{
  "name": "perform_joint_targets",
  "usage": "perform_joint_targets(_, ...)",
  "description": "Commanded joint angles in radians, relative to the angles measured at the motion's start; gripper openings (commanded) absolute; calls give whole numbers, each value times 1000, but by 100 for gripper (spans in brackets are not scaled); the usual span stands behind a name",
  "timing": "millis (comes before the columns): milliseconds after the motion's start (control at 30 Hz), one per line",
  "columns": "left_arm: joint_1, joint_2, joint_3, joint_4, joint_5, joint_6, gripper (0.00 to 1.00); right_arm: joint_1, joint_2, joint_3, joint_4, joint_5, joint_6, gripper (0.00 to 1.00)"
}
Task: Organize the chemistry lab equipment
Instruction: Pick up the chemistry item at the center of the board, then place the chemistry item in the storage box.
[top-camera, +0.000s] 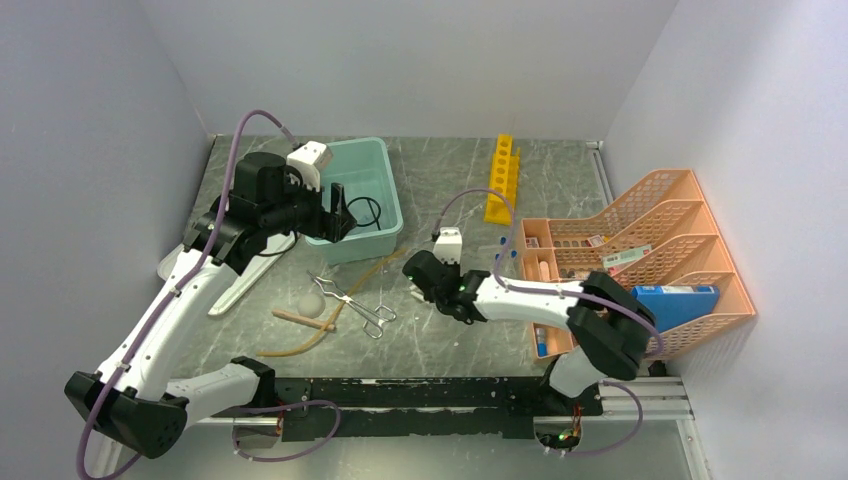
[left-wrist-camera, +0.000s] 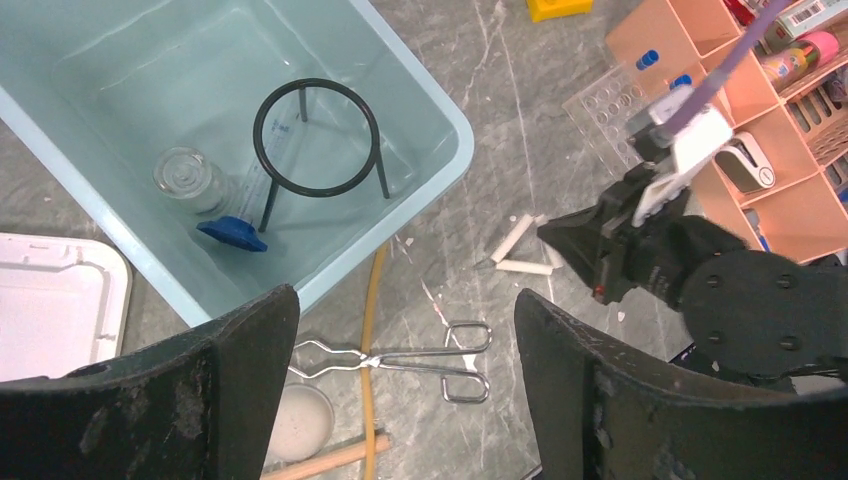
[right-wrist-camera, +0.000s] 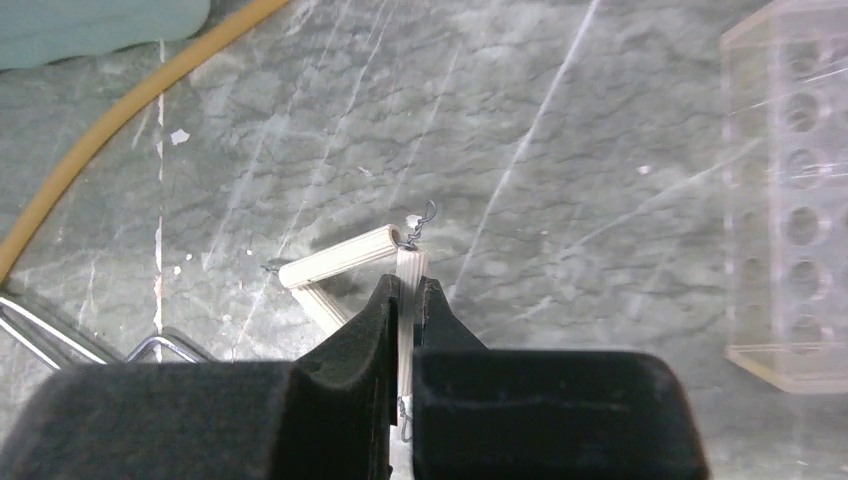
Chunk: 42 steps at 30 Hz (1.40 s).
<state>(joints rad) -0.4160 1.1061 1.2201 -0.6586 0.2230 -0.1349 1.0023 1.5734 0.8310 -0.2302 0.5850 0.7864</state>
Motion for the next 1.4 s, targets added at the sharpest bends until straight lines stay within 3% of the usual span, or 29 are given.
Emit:
perform_joint_targets(0,-6,-16,21,24,33,9,83,-5,-112,-36,25,96,-85,0)
perform_joint_targets(267,-6,-31,42,24,-15,-8,85,-7,-254,-30,7,92,-164,0)
perform_joint_targets(600,-6,-67,78,-11,-152,-17,85,-11,-291,157,-7,93,-274,0)
perform_joint_targets(1000,-6,-121,103,-52,-221,3,86,-53,-126,441,105,-17,-400,0)
perform_joint_targets(1367,-5,-132,103,-71,-191,13,86,-138,154,727,164,-121,-463,0)
